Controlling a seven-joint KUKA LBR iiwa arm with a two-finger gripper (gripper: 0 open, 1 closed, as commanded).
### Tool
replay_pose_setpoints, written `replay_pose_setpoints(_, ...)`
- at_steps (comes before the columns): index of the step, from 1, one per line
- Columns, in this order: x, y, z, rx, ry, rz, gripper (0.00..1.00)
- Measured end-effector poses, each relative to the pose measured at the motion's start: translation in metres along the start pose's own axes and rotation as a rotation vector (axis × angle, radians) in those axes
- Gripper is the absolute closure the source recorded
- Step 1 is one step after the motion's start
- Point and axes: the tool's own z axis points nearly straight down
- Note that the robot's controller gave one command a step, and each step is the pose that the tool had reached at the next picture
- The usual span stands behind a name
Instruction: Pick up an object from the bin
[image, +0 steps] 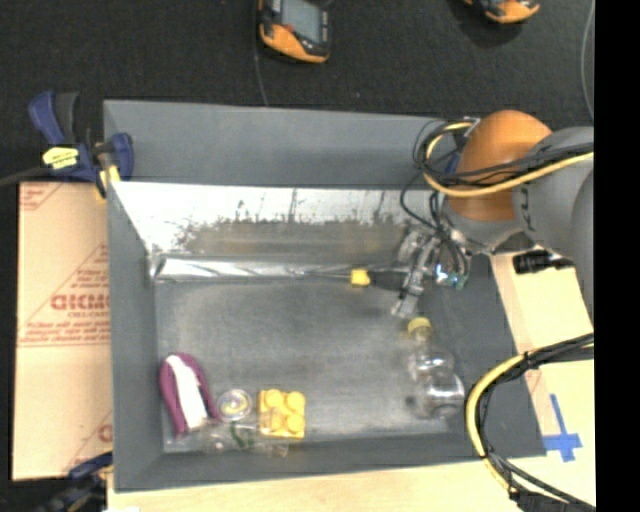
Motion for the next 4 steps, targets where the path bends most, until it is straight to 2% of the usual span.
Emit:
replay_pose_setpoints(1, 0.001, 0.005, 0.028, 0.008, 0.012, -0.006, 0.0)
replay_pose_setpoints(2, 0.003, 0.012, 0.029, 0.003, -0.001, 0.287, 1.0)
replay_pose_setpoints(3, 0.003, 0.012, 0.029, 0.004, -0.002, 0.285, 1.0)
replay_pose_setpoints(4, 0.006, 0.011, 0.001, 0.007, 0.012, 0.285, 1.0)
